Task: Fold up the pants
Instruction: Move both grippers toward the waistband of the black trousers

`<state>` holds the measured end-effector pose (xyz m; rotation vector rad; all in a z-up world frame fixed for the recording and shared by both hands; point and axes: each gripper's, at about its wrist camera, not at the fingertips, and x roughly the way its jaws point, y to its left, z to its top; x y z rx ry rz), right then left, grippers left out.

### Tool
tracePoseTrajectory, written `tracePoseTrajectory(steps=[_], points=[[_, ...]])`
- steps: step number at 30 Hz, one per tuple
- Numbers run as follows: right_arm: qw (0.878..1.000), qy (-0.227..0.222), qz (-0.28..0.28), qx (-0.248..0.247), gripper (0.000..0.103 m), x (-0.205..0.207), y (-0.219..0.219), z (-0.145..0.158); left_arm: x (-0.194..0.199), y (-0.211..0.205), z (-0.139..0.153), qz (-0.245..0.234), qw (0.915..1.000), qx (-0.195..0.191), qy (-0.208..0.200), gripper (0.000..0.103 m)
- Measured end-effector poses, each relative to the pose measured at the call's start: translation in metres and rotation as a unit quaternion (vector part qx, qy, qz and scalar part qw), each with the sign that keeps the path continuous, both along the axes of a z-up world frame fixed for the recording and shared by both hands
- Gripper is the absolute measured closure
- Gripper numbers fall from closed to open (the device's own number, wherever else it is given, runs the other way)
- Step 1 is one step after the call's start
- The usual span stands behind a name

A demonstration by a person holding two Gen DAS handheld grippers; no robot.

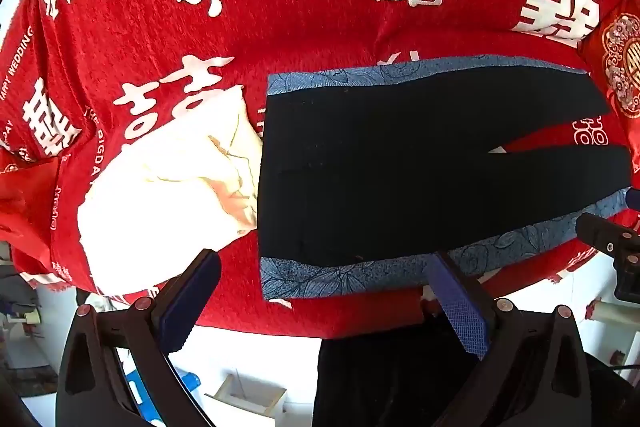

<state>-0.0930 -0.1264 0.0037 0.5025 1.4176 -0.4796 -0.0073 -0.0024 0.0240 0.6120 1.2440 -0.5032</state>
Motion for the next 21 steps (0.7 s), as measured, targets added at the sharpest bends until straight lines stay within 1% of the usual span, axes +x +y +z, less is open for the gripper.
tracePoseTrajectory(steps=[9,11,18,21], points=[[1.0,-0.003,0.004,-0.003,0.0,0.002,-0.002,0.001,-0.002,-0.001,0.0,0.005,1.0,0.006,-0.005,0.0],[1.0,-0.006,0.005,-0.004,0.0,-0.003,-0.001,0.002,-0.004,-0.002,0.0,0.006,0.9999,0.009,-0.007,0.0],[1.0,-0.006,0.007,0.009,0.0,-0.007,-0.009,0.001,-0.011,-0.011,0.0,0.011,0.9997,0.02,-0.013,0.0],[1.0,-0.013,0.009,0.012,0.0,-0.01,-0.016,0.001,-0.013,-0.017,0.001,0.019,0.9994,0.025,-0.014,0.0]])
